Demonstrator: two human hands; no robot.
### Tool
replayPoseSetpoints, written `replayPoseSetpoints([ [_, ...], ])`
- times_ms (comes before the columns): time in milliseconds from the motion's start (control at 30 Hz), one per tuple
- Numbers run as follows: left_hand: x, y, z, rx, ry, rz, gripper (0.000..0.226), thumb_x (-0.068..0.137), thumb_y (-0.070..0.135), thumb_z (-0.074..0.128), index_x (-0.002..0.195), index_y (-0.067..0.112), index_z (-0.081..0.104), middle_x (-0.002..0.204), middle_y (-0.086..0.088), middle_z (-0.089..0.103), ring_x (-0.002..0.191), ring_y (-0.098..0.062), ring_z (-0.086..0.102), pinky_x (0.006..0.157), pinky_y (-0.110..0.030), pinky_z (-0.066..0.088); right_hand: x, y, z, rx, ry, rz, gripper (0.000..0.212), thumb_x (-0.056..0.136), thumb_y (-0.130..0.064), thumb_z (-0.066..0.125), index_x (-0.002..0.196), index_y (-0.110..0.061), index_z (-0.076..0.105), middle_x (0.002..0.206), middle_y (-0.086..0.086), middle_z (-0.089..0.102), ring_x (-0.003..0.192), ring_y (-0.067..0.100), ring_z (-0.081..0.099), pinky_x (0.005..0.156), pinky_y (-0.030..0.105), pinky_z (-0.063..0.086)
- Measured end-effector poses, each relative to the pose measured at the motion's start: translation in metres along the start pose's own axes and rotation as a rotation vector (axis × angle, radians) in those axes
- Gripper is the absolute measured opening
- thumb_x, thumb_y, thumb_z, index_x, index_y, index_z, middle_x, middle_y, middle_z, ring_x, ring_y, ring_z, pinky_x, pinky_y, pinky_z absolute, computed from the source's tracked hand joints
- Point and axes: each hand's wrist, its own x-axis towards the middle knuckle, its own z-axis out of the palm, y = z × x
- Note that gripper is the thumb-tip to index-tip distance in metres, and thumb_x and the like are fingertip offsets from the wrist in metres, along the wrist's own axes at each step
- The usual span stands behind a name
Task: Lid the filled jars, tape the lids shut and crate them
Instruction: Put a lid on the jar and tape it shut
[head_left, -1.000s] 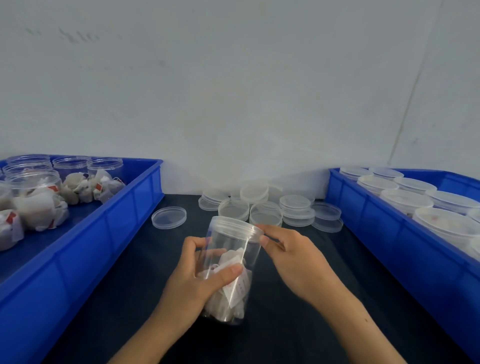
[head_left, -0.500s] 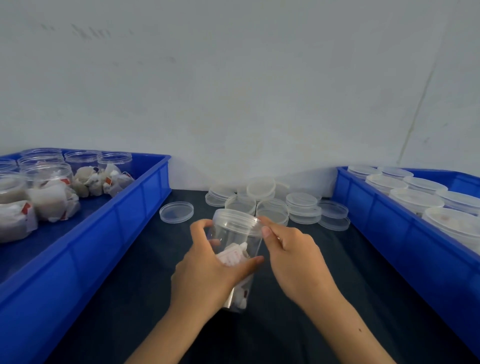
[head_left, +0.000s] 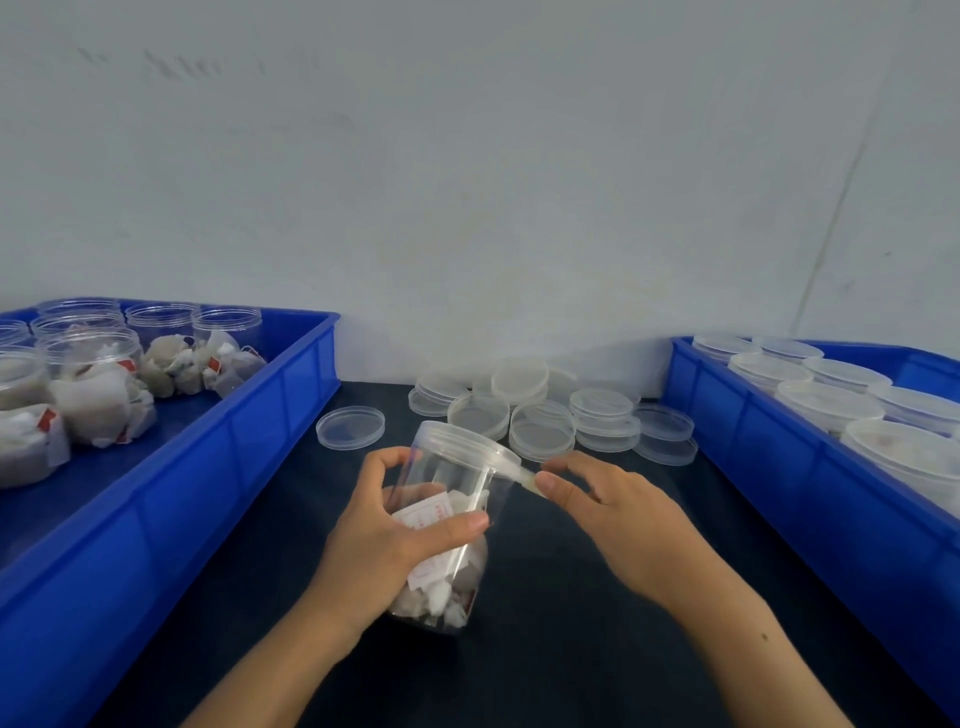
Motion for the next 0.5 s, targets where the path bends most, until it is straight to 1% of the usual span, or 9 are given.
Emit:
replayPoseSetpoints([
  [100,0.0001,0.0008,-0.0038,-0.067,-0.052,-0.007,0.095,0.029,0.055,0.087,0.115,0.042,0.049,0.101,0.020,0.071,0.090,-0.003,0.070,0.070,-0.026,0.055,0.0015,-0.0004,0.0005,-0.007,0.000,-0.024,0.042,0.094,-0.062,0.030,0.132,-0.048,0.043,0.113,-0.012,0.059,0.100,0.011,0.054,0.081,0.030,0.040],
  [200,0.0008,0.0005,-0.0057,-0.107,-0.087,-0.012,0.093,0.030,0.050,0.089,0.114,0.044,0.049,0.101,0.015,0.072,0.091,-0.009,0.071,0.070,-0.028,0.057,0.0022,-0.0015,0.0018,-0.049,0.015,-0.059,0.040,0.096,-0.060,0.029,0.134,-0.051,0.039,0.114,-0.009,0.062,0.102,0.014,0.056,0.083,0.031,0.042],
  [267,0.0010,-0.0003,-0.0046,-0.141,-0.119,-0.021,0.090,0.032,0.047,0.089,0.112,0.044,0.048,0.100,0.011,0.074,0.091,-0.016,0.072,0.070,-0.031,0.058,0.0019,-0.0029,0.0036,-0.071,0.023,-0.086,0.040,0.097,-0.059,0.028,0.135,-0.051,0.038,0.115,-0.009,0.063,0.104,0.015,0.057,0.085,0.032,0.044],
  [367,0.0007,-0.0040,-0.0023,-0.189,-0.166,-0.036,0.088,0.036,0.045,0.088,0.113,0.041,0.047,0.096,0.004,0.074,0.087,-0.023,0.073,0.069,-0.034,0.059,0.0000,-0.0060,0.0066,-0.092,0.053,-0.122,0.039,0.097,-0.058,0.025,0.132,-0.051,0.041,0.104,-0.011,0.066,0.096,0.016,0.060,0.086,0.035,0.048],
  [500,-0.0007,-0.0079,0.0016,-0.211,-0.226,-0.045,0.083,0.042,0.048,0.085,0.114,0.038,0.045,0.098,-0.002,0.074,0.089,-0.027,0.073,0.071,-0.036,0.060,-0.0003,-0.0051,0.0098,-0.111,0.134,-0.145,0.037,0.098,-0.056,0.026,0.129,-0.050,0.047,0.100,-0.013,0.068,0.095,0.013,0.061,0.084,0.034,0.048],
])
